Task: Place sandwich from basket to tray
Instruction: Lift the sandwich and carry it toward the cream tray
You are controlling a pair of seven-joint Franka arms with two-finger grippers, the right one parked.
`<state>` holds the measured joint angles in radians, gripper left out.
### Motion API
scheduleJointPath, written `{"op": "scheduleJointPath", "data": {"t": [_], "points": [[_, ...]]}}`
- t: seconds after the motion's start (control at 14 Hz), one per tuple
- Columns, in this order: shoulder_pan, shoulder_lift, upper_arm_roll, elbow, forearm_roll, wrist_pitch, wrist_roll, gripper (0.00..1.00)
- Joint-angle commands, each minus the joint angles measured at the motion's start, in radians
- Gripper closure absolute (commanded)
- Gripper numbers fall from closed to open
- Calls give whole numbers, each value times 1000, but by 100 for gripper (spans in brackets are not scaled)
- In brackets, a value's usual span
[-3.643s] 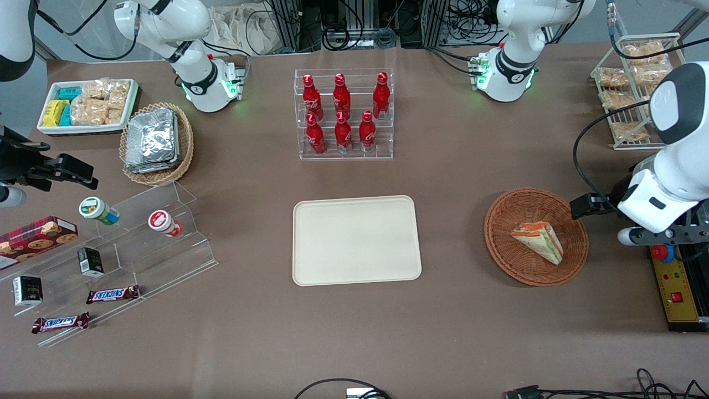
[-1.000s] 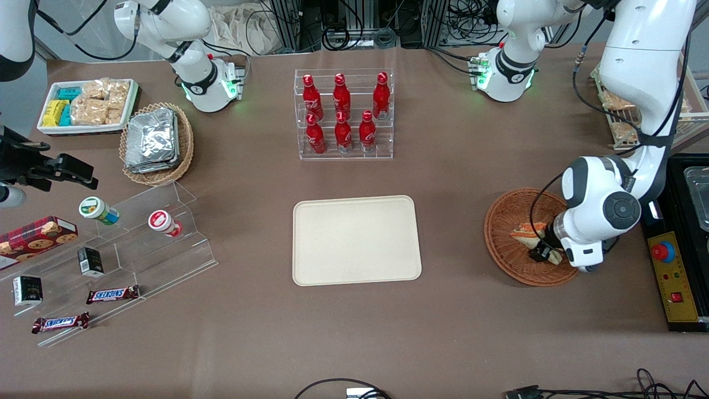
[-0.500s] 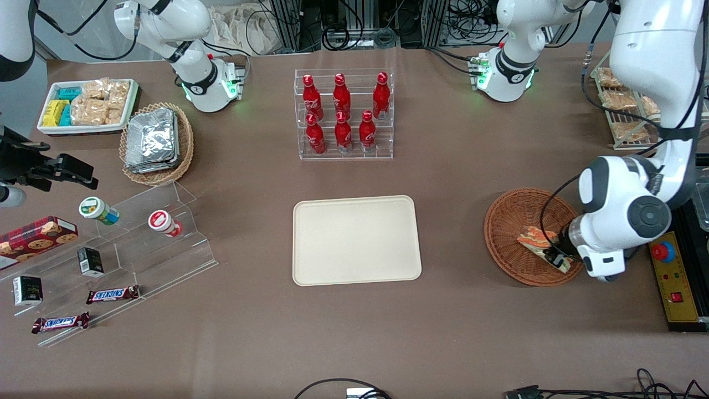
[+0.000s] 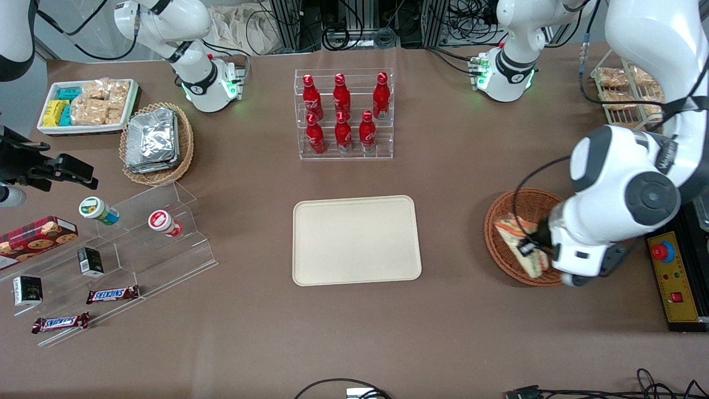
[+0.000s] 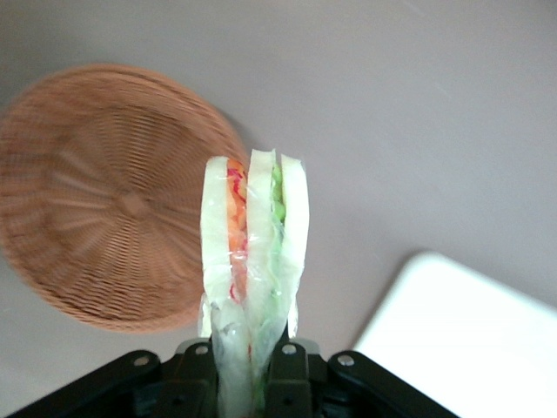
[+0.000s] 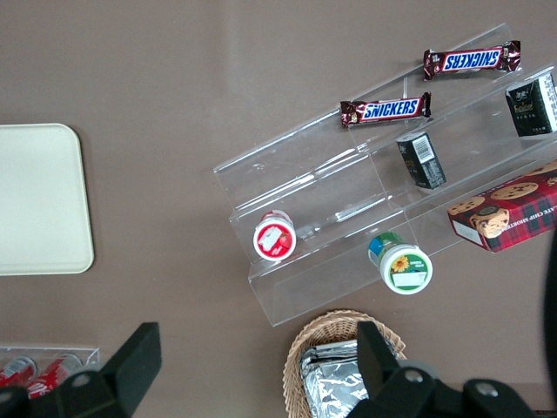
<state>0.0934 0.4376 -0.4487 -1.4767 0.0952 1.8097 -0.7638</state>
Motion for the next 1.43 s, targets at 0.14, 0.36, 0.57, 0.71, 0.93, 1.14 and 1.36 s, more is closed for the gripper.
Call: {"op": "scheduleJointPath", "data": {"t": [0.14, 0.36, 0.57, 0.71, 0.93, 1.14, 1.36], "points": [[-219, 153, -44, 42, 75, 14, 49, 100], [-352, 281, -38, 84, 143, 52, 43, 100], [-357, 346, -38, 88, 147, 123, 18, 100], [-357, 365, -36, 85, 147, 132, 17, 100], [-348, 365, -34, 67, 147, 103, -6, 100], [-350, 372, -28, 61, 150, 106, -45, 21], [-348, 372, -28, 67, 150, 108, -40, 0]]}}
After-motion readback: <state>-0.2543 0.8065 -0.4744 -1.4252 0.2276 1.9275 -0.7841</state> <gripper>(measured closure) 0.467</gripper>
